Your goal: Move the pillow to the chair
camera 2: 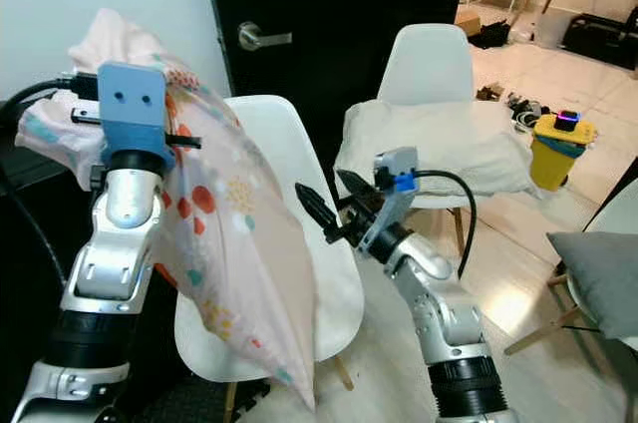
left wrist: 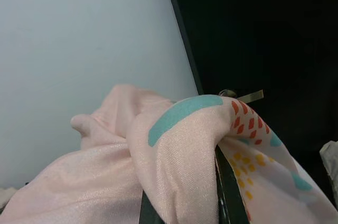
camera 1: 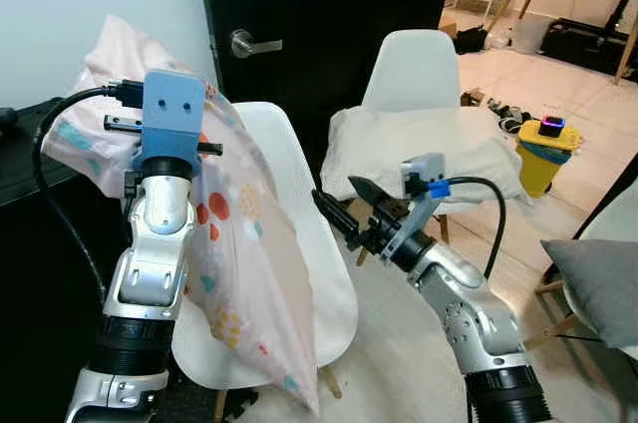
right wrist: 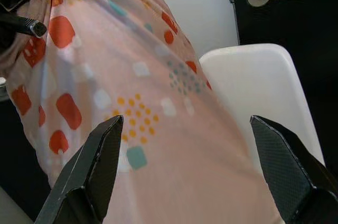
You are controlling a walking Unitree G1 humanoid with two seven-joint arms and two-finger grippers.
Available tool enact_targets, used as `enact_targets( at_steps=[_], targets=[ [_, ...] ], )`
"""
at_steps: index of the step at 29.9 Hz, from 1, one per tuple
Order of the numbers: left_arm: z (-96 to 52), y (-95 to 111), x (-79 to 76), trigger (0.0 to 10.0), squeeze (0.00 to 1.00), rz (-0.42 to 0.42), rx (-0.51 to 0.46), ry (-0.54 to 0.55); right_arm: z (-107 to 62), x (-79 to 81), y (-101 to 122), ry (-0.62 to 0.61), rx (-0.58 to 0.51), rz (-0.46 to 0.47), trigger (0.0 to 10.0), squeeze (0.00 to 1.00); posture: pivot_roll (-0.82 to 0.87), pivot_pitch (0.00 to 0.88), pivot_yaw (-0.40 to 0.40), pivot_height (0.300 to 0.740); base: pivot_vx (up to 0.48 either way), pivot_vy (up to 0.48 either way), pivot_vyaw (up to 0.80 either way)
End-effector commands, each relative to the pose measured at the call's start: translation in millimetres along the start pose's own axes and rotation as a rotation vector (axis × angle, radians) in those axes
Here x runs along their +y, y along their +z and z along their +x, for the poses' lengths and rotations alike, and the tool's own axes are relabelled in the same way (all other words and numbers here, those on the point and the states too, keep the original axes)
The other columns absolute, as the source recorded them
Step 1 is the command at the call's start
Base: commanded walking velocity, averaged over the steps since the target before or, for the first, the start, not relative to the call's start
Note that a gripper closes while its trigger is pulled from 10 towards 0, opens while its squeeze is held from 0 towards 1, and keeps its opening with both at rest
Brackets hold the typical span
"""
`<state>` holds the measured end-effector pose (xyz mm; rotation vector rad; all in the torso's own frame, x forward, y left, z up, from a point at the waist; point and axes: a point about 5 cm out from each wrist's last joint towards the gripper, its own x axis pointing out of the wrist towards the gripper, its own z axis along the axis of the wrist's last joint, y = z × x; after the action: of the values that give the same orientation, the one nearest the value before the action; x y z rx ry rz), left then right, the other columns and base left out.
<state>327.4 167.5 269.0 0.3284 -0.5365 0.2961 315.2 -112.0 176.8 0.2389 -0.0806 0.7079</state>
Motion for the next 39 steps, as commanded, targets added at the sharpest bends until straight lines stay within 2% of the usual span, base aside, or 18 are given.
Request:
enact_targets(
  at_steps=[1,8,19,21,27,34,39],
  targets=[
    [4.4,13.9,10.3,10.0,0.0,0.048,-0.083,0.032,1.7,0.5,-1.8,-0.003,0.016,-0.014,10.0,0.0,0.04,0.027,-0.005,0.74,0.0,0.0,0.0],
    [5.4,11.9,8.5,10.0,0.0,0.063,-0.077,0.011,-0.9,1.9,0.4,0.01,-0.024,0.006,10.0,0.0,0.04,0.03,0.002,0.74,0.151,0.0,0.0],
    [1.4,10.0,-2.2,10.0,0.0,0.052,-0.063,-0.027,-0.9,4.3,2.6,0.028,-0.045,0.016,10.0,0.0,0.04,0.03,0.003,0.74,0.265,0.0,0.8],
    [1.6,9.9,-3.5,10.0,0.0,0.044,-0.065,-0.036,-0.6,2.8,2.6,0.012,-0.047,0.021,10.0,0.0,0.04,0.029,0.002,0.74,0.0,0.0,0.0],
    [-3.7,5.6,-18.7,10.0,0.0,0.04,-0.039,-0.152,0.3,-4.2,1.2,-0.039,-0.025,0.022,10.0,0.0,0.04,0.03,0.002,0.74,0.0,-0.132,0.0],
    [-3.7,1.3,-20.7,10.0,0.0,0.049,-0.021,-0.148,0.3,-3.1,0.8,-0.038,-0.026,0.026,10.0,0.0,0.04,0.033,0.002,0.74,0.0,-0.406,0.0],
    [-2.0,-0.1,-21.2,10.0,0.0,0.069,-0.025,-0.143,0.4,-2.0,0.2,-0.036,-0.019,0.023,10.0,0.0,0.03,0.033,0.003,0.74,0.0,0.0,0.0]
  ],
)
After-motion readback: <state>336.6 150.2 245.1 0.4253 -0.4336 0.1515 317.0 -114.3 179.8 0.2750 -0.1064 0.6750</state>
